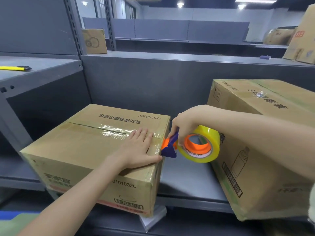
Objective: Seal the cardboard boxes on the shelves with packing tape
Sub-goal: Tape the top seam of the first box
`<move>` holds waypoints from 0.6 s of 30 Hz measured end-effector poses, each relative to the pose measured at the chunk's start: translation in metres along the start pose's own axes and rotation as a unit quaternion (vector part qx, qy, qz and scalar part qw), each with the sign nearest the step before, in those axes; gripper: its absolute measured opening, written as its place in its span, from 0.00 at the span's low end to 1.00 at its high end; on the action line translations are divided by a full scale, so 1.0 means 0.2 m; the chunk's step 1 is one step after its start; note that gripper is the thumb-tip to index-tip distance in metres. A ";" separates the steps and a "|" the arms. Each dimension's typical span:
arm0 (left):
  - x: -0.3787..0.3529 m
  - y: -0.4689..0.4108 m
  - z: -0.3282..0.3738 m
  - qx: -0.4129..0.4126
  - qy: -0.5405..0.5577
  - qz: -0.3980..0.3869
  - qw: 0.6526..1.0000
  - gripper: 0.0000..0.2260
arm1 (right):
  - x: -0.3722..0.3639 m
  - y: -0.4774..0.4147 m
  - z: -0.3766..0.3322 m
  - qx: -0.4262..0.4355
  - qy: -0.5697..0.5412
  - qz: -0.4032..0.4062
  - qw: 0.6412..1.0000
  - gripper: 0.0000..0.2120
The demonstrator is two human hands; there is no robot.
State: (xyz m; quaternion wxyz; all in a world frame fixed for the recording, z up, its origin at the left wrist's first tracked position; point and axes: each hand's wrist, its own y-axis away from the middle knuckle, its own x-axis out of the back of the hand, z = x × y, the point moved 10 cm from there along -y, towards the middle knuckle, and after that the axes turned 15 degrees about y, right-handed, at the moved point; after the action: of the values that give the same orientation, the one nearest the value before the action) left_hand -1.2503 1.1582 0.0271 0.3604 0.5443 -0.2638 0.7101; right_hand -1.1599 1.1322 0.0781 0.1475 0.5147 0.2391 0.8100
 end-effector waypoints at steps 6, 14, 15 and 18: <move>0.00 0.00 0.01 0.004 -0.007 -0.009 1.000 0.42 | -0.13 -0.07 -0.03 -0.001 -0.049 -0.040 0.998 0.20; 0.04 0.04 0.16 -0.130 -0.006 -0.007 0.991 0.35 | -0.30 -0.23 -0.10 0.009 -0.015 -0.052 0.998 0.23; 0.04 0.04 0.19 -0.142 0.005 -0.020 0.990 0.33 | -0.28 -0.23 -0.08 0.004 -0.012 -0.046 0.999 0.22; 0.02 0.03 0.21 -0.142 0.023 -0.036 0.989 0.32 | -0.23 -0.19 -0.04 -0.010 0.009 -0.033 0.999 0.22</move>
State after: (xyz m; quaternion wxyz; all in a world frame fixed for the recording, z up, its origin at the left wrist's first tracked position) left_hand -1.2314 1.1234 0.0428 0.4651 0.4804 -0.3343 0.6643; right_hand -1.1474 1.1407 0.0200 0.1771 0.4976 0.2496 0.8116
